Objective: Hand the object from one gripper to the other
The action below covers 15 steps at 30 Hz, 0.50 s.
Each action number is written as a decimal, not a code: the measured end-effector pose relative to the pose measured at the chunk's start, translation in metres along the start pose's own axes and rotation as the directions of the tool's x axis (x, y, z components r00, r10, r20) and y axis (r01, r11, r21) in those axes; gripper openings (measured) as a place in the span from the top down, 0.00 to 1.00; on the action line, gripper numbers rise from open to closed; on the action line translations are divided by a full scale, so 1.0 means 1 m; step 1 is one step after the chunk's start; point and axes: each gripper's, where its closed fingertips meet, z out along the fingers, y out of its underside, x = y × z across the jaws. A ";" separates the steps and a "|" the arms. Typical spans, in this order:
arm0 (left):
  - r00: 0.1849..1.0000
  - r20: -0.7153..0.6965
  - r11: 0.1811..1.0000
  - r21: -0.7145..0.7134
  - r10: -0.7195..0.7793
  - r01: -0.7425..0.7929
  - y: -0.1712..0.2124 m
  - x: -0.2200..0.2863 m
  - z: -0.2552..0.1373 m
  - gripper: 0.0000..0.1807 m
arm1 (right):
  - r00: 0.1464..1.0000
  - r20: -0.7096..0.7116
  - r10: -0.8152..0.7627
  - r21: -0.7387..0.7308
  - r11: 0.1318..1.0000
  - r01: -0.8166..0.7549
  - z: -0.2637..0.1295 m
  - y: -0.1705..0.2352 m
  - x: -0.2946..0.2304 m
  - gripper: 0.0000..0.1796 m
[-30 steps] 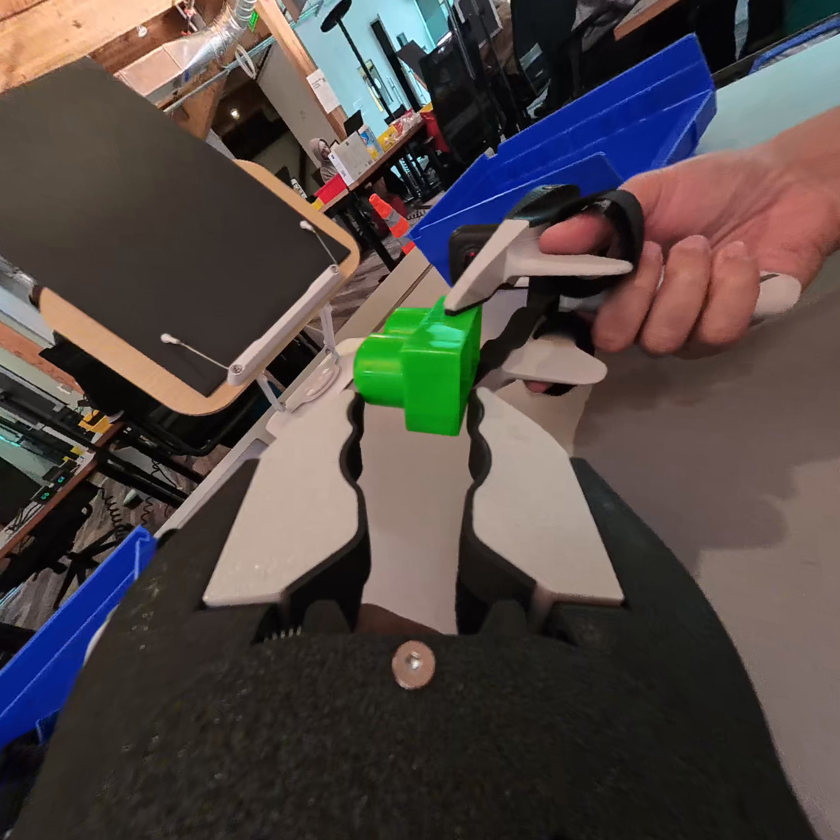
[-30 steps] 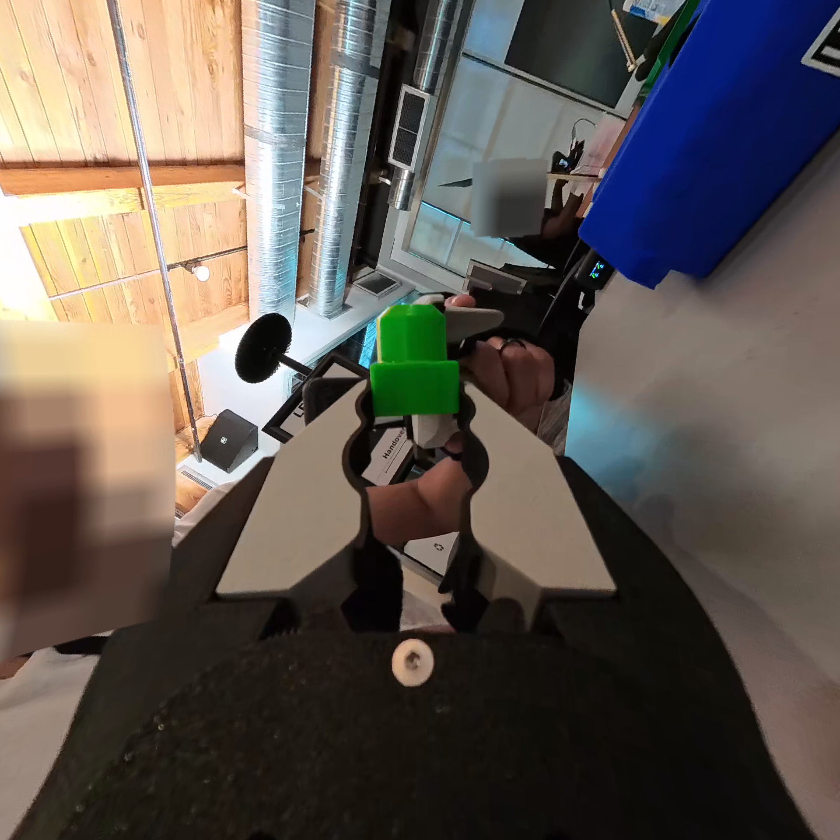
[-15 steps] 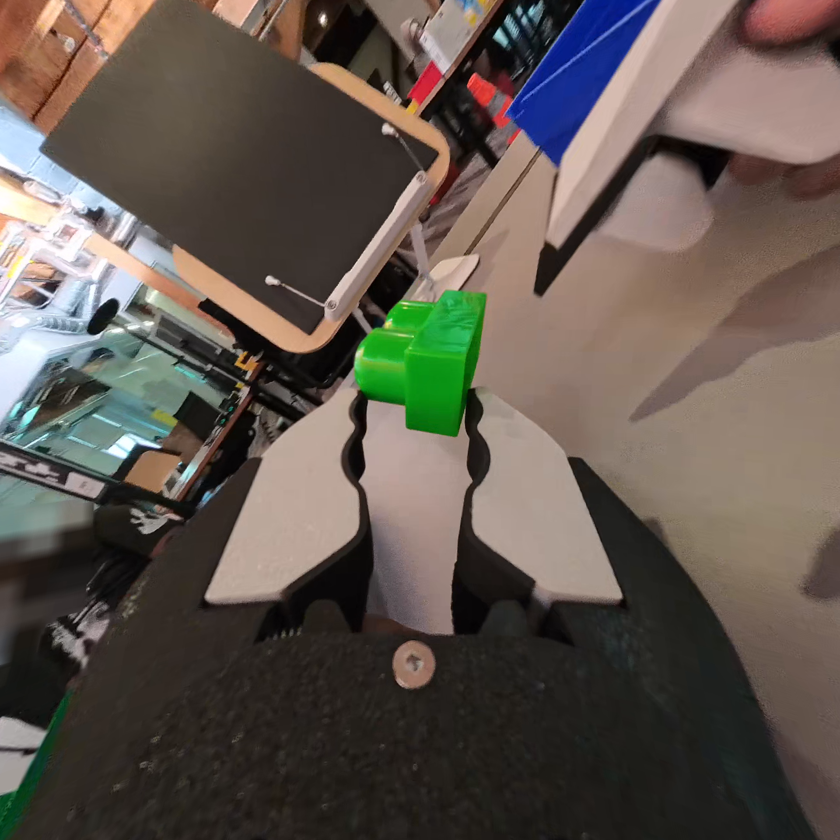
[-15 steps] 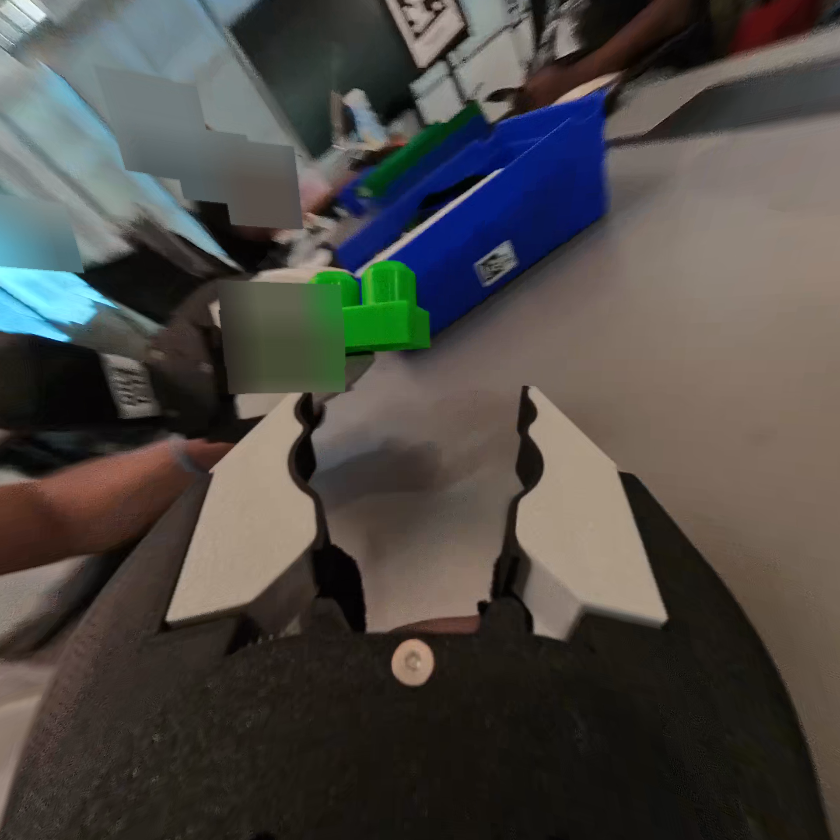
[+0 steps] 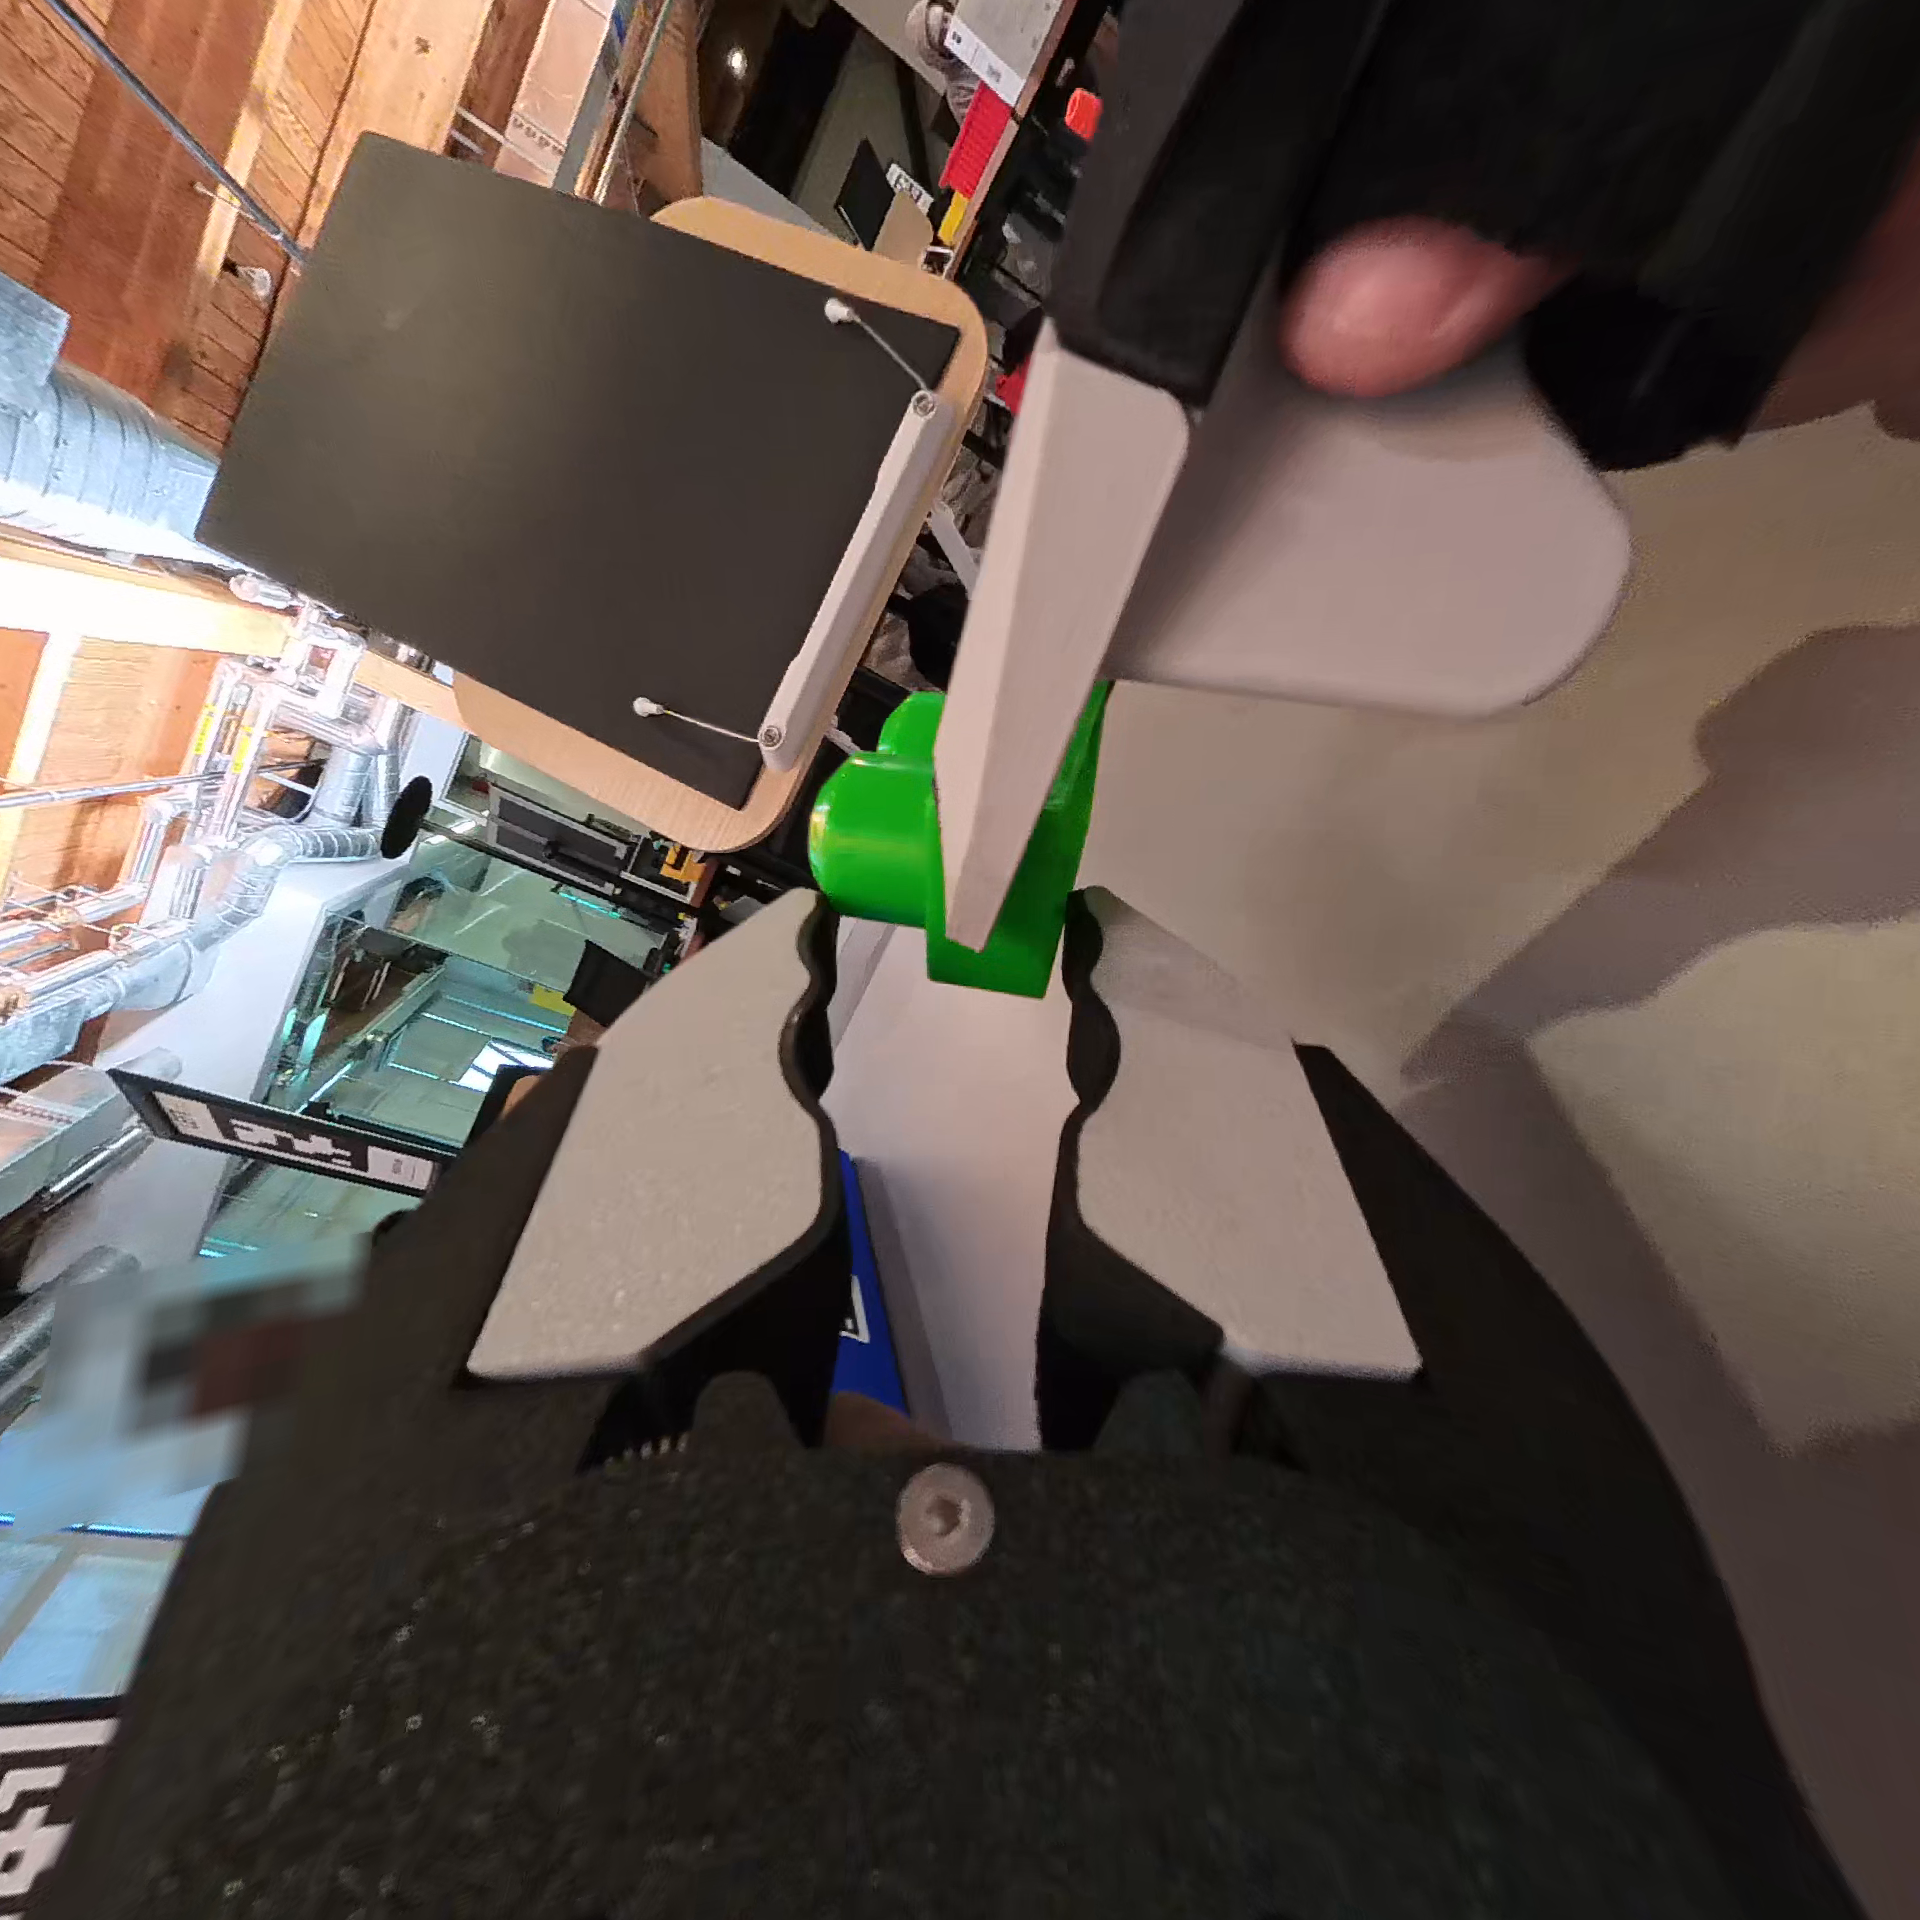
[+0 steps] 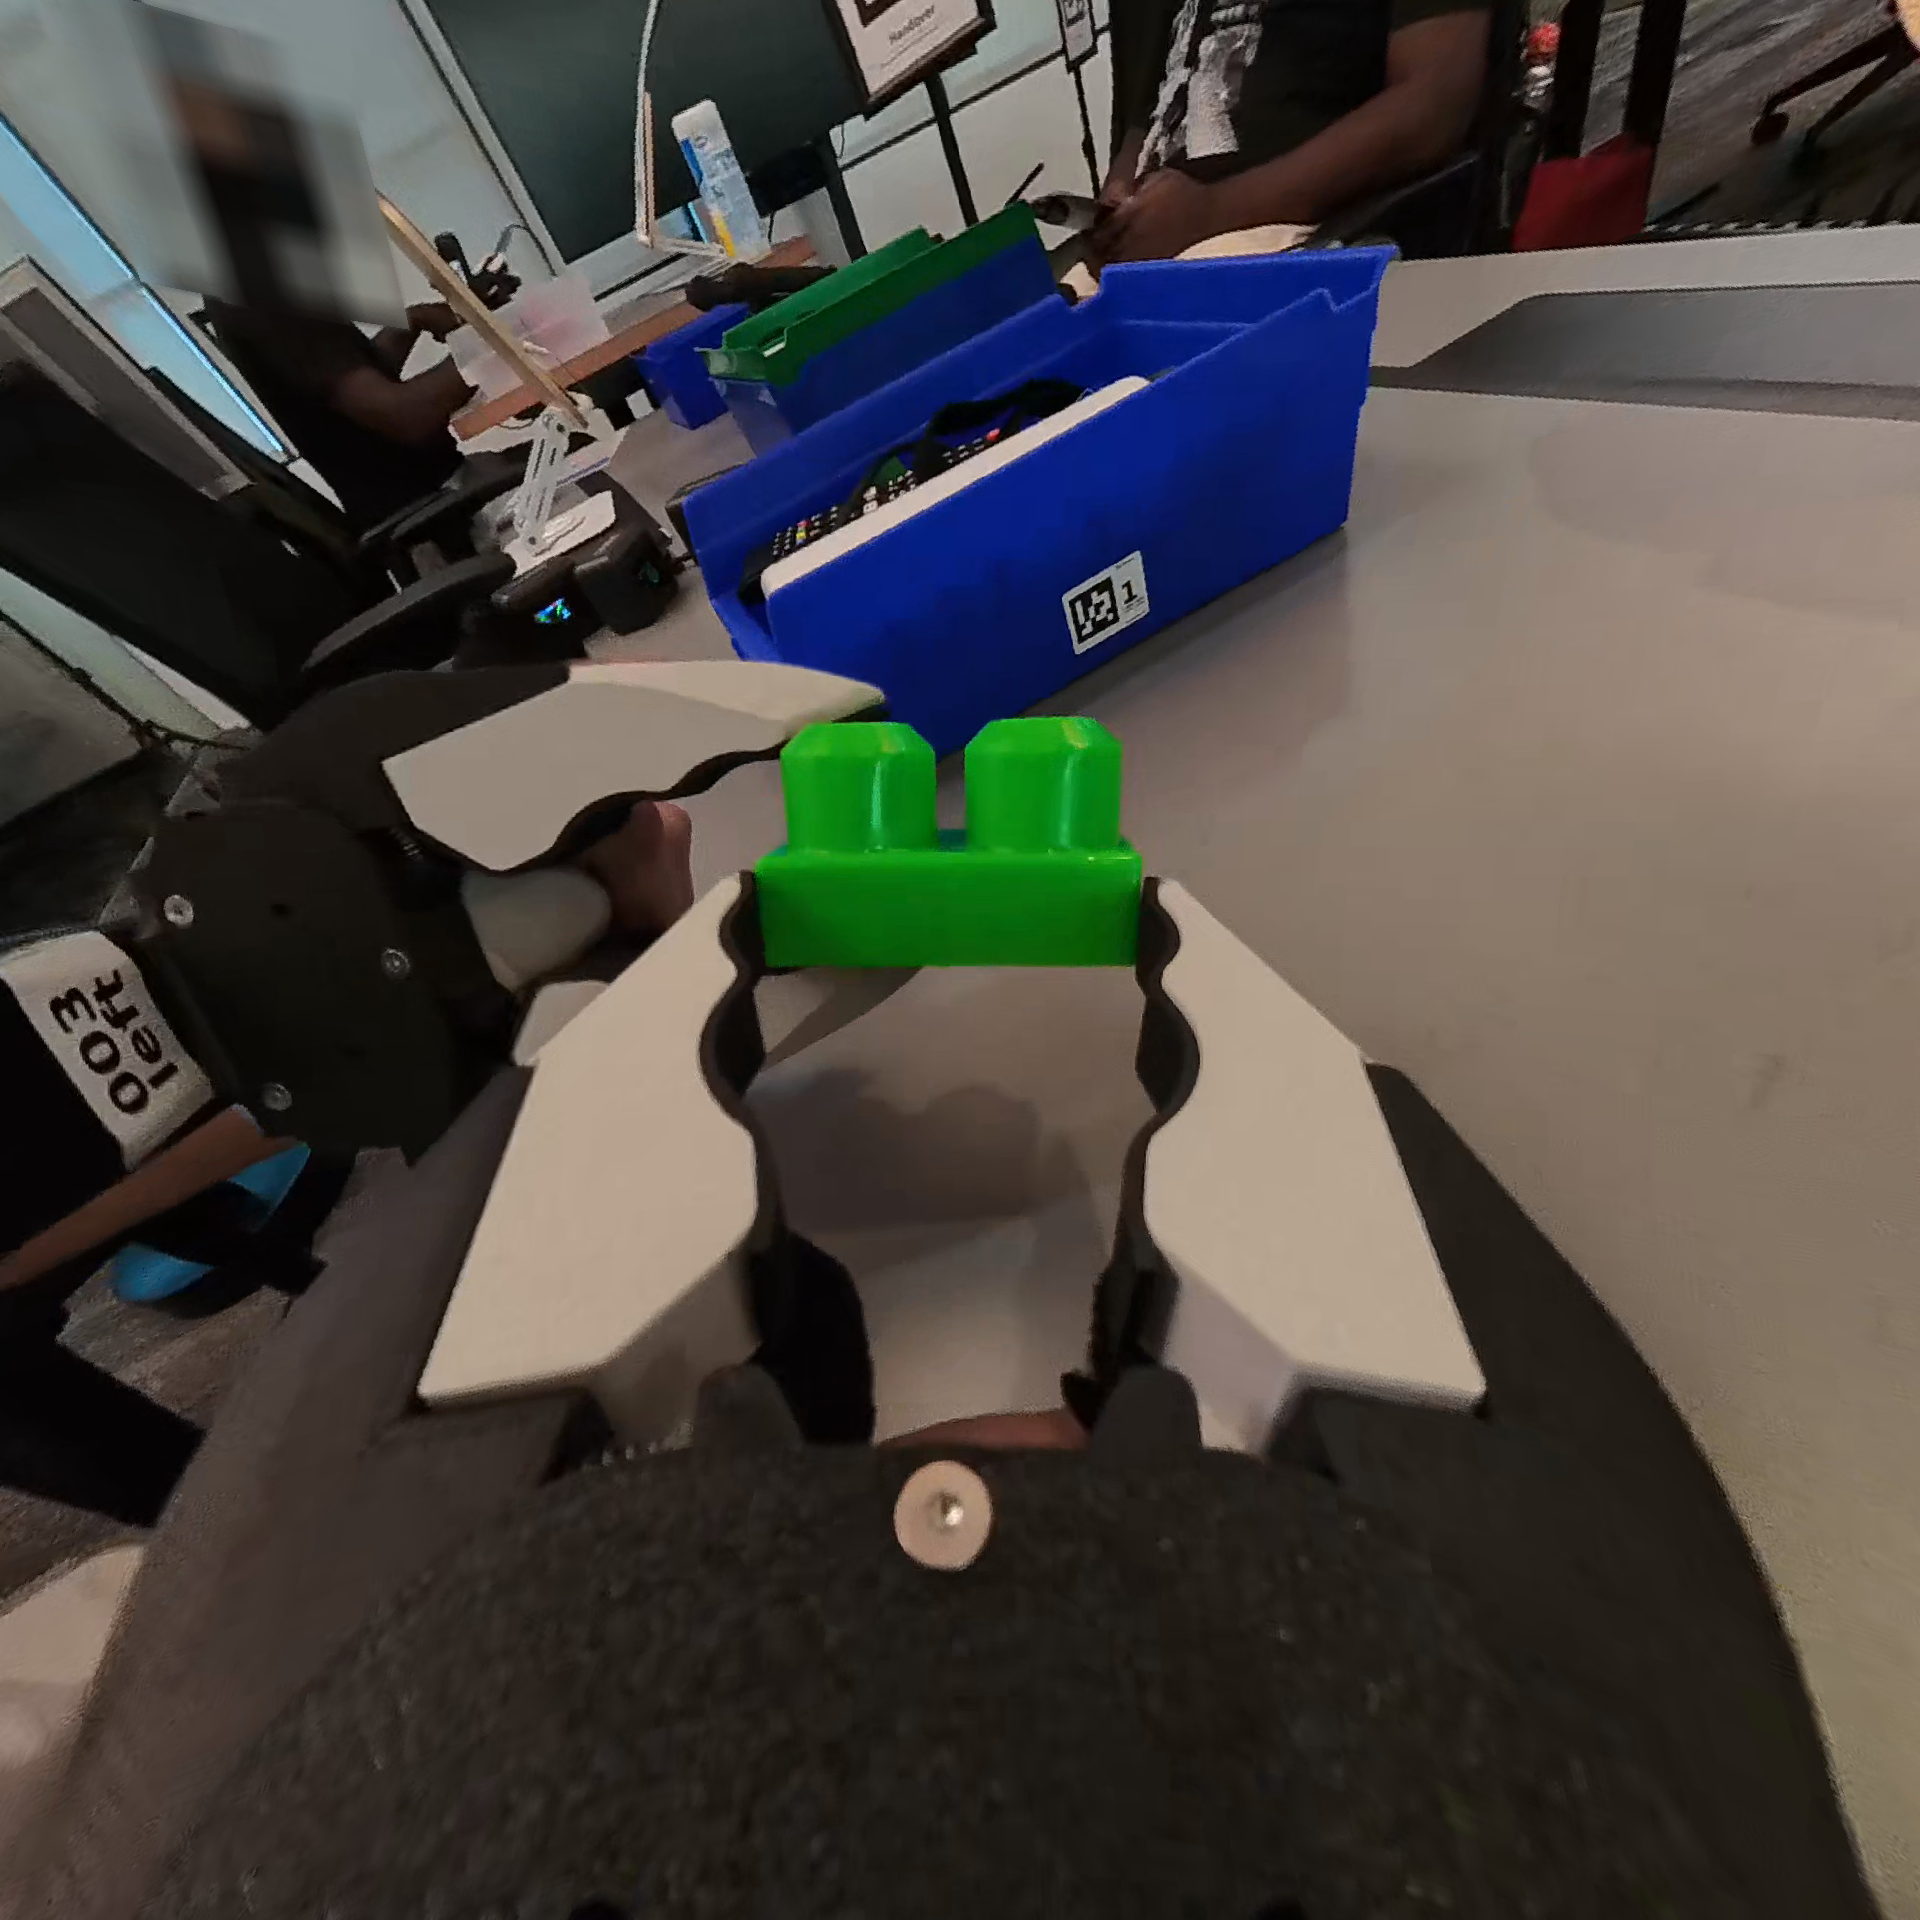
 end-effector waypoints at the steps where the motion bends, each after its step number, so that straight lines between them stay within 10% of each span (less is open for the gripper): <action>1: 1.000 -0.018 1.000 0.005 -0.022 0.022 -0.001 0.002 0.000 0.78 | 1.000 0.005 -0.012 -0.020 1.000 0.012 0.000 0.002 0.001 0.60; 9: 0.905 -0.246 0.935 -0.017 -0.348 0.355 0.002 0.015 -0.001 0.76 | 0.990 -0.089 -0.105 -0.026 0.994 0.103 -0.015 -0.001 0.034 0.60; 15: 0.463 -0.521 0.607 -0.142 -0.717 0.782 -0.014 -0.010 -0.003 0.73 | 0.875 -0.130 -0.467 0.000 0.882 0.471 -0.027 -0.010 0.030 0.60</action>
